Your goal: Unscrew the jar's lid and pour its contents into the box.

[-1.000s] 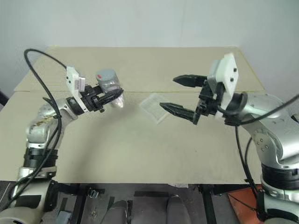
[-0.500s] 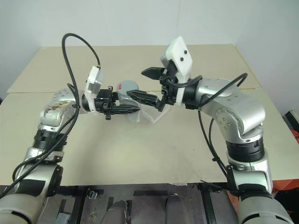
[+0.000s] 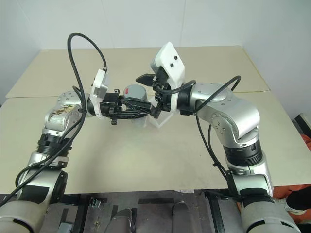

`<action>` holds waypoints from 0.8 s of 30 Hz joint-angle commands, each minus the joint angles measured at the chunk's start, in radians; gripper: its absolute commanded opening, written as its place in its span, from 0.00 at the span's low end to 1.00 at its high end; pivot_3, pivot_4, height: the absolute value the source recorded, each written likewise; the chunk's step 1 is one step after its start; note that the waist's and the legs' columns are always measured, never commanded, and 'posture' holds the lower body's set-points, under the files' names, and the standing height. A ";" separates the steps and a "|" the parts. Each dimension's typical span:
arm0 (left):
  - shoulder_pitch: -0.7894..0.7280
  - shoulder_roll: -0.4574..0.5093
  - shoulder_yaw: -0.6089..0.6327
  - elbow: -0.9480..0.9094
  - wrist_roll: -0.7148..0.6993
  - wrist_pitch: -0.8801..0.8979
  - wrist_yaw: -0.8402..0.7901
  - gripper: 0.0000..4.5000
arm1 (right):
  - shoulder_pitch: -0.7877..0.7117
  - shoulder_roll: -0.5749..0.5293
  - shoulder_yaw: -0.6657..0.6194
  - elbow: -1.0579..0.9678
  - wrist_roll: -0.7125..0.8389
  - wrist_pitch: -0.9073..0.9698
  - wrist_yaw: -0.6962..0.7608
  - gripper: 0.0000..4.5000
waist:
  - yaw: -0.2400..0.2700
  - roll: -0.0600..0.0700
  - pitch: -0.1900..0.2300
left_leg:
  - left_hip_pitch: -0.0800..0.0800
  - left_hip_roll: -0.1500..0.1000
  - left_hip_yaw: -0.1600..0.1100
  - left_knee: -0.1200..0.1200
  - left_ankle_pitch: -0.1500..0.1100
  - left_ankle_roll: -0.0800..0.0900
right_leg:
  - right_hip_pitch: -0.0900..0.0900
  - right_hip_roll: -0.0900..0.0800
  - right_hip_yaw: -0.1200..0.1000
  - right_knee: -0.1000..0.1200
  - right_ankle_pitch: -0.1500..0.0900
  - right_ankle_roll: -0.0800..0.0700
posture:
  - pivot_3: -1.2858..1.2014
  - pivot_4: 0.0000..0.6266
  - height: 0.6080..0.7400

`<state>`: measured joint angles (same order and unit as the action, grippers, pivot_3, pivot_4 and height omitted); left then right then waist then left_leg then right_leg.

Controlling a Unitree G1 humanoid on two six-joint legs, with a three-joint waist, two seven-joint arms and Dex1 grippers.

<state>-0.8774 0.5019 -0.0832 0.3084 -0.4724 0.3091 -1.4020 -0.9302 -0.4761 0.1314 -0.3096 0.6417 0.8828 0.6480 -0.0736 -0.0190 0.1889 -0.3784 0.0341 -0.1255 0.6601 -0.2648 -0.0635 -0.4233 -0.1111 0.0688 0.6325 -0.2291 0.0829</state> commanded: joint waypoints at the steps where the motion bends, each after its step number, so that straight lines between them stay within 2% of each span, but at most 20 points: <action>1: 0.006 0.012 0.024 -0.050 -0.009 0.000 0.000 0.43 | -0.019 0.012 -0.019 -0.003 0.000 -0.013 0.013 0.68 | 0.000 0.000 0.000 | 0.000 0.000 0.000 0.000 0.000 0.000 | 0.000 0.000 0.000 0.000 0.000 0.000 | 0.52 0.24 1.00; 2: 0.011 0.013 0.024 -0.058 -0.011 0.002 0.001 0.43 | -0.017 0.015 -0.019 -0.003 0.001 -0.016 0.018 0.62 | -0.001 0.000 0.000 | 0.000 0.000 0.000 0.000 0.000 0.000 | 0.000 0.000 0.000 0.000 0.000 0.000 | 0.52 0.24 1.00; 6: 0.029 0.018 0.043 -0.114 -0.060 0.050 -0.015 0.43 | -0.017 0.018 -0.013 0.018 0.015 -0.071 0.123 0.62 | 0.000 0.000 0.000 | 0.000 0.000 0.000 0.000 0.000 0.000 | 0.000 0.000 0.000 0.000 0.000 0.000 | 0.52 0.24 1.00; 12: 0.069 0.076 0.034 -0.235 -0.167 0.112 -0.186 0.43 | -0.074 0.026 0.022 0.213 0.034 -0.292 0.572 0.62 | -0.007 0.000 0.000 | 0.000 0.000 0.000 0.000 0.000 0.000 | 0.000 0.000 0.000 0.000 0.000 0.000 | 0.52 0.24 1.00; 16: 0.087 0.098 0.014 -0.314 -0.219 0.150 -0.212 0.43 | -0.170 0.078 0.055 0.404 0.021 -0.400 0.830 0.62 | -0.024 0.001 0.000 | 0.002 0.000 0.000 0.000 0.000 0.000 | 0.001 0.000 0.000 0.000 0.000 0.000 | 0.52 0.24 1.00; 21: 0.105 0.084 0.014 -0.336 -0.193 0.142 -0.190 0.43 | -0.224 0.140 0.080 0.546 -0.054 -0.486 0.910 0.62 | -0.027 0.001 0.000 | 0.003 0.000 0.000 0.000 0.000 0.000 | 0.002 0.000 0.000 0.001 0.000 0.000 | 0.52 0.24 1.00; 23: 0.112 0.083 0.020 -0.338 -0.185 0.139 -0.182 0.43 | -0.227 0.147 0.074 0.563 -0.068 -0.492 0.908 0.78 | -0.027 0.001 0.000 | 0.003 0.000 -0.001 0.000 0.000 -0.001 | 0.001 0.000 0.000 0.004 0.000 0.000 | 0.52 0.24 1.00; 24: 0.114 0.084 0.022 -0.338 -0.183 0.140 -0.180 0.43 | -0.228 0.147 0.070 0.566 -0.073 -0.492 0.902 0.82 | -0.027 0.001 0.000 | 0.002 0.000 0.000 0.000 0.001 -0.001 | 0.001 0.000 0.000 0.005 0.000 0.000 | 0.52 0.24 1.00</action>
<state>-0.7472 0.5959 -0.0602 0.0202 -0.6288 0.4578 -1.5755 -1.1272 -0.3355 0.2059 0.2546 0.5956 0.4198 1.5480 -0.1008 -0.0183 0.1893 -0.3763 0.0343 -0.1260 0.6601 -0.2630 -0.0667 -0.4230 -0.1107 0.0688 0.6375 -0.2293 0.0826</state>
